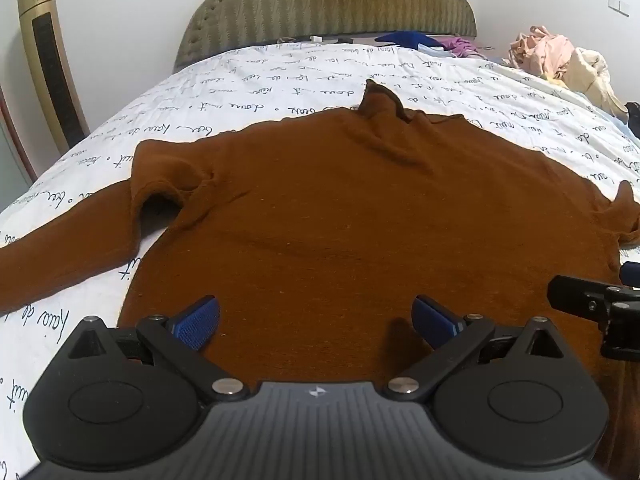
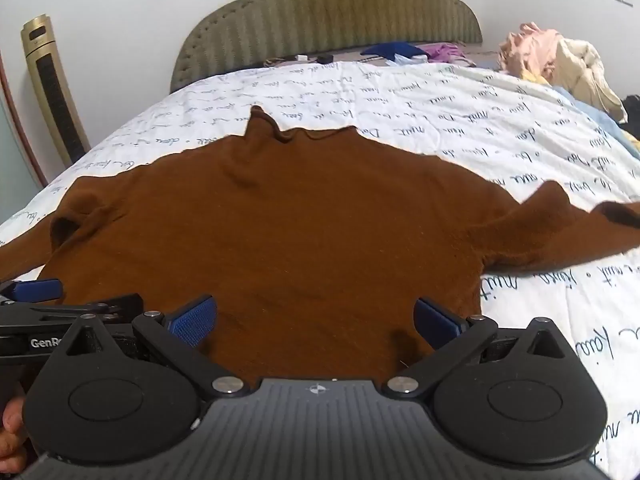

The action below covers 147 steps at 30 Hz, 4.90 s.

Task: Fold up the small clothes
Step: 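Reach the right gripper toward the cuff of the brown sweater's sleeve, then close the right gripper on the sleeve cuff and lift it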

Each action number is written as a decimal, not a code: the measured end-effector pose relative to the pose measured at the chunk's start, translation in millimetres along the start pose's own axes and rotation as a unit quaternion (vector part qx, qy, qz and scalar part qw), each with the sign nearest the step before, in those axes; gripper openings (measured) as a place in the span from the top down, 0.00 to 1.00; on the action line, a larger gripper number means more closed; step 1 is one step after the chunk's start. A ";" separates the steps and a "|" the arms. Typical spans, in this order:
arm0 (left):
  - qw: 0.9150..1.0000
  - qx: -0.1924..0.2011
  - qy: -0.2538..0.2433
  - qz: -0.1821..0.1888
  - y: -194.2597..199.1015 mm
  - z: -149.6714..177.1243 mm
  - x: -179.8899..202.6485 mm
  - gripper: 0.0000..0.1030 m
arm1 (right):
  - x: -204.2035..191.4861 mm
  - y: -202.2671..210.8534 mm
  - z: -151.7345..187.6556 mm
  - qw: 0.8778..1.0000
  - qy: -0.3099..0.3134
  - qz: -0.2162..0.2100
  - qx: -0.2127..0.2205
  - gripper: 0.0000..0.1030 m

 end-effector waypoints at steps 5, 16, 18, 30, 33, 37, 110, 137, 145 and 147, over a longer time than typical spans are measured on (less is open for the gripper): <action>1.000 -0.004 -0.004 0.001 -0.9 -1.8 -0.5 0.00 | 6.9 3.8 2.8 1.000 0.000 -0.004 0.004 0.00; 1.000 0.002 -0.004 0.003 -1.9 1.5 3.1 0.00 | 13.7 -0.7 7.1 1.000 -0.012 0.005 -0.007 0.00; 1.000 0.003 -0.003 0.001 -0.4 0.9 3.5 0.00 | 15.2 -0.8 7.3 1.000 -0.014 0.005 -0.006 0.00; 1.000 0.002 -0.002 -0.006 -0.5 1.3 4.2 0.00 | 17.7 1.1 7.4 1.000 -0.018 -0.005 -0.001 0.00; 1.000 0.002 -0.007 -0.005 -1.0 1.4 6.4 0.00 | 18.5 1.3 5.9 1.000 -0.020 -0.007 0.003 0.00; 1.000 -0.001 -0.012 -0.003 -2.6 1.0 9.1 0.00 | 17.7 2.6 6.4 1.000 -0.019 -0.015 0.006 0.00; 0.994 0.070 -0.087 0.016 -34.6 7.4 67.5 0.00 | 494.3 127.6 18.2 0.820 -0.374 0.352 0.252 0.90; 0.995 0.066 -0.074 0.024 -36.2 9.0 65.4 0.00 | 466.7 47.3 -7.2 0.833 -0.443 0.212 0.254 0.90; 0.995 0.064 -0.073 0.024 -36.1 8.9 65.5 0.00 | 449.5 127.6 -41.4 0.860 -0.300 0.302 0.283 0.90; 0.996 0.061 -0.068 0.022 -33.9 7.4 63.9 0.00 | 430.3 124.3 -45.1 0.877 -0.272 0.291 0.269 0.89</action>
Point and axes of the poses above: each gripper's, at about its wrist camera, not at the fingertips, and y roughly against the way its jaws point, x to its right, z to its underside, the point moved 8 cm from there along -y, roughly the way its jaws point, and after that the axes turned 9 degrees about x, right-handed, at the moved point
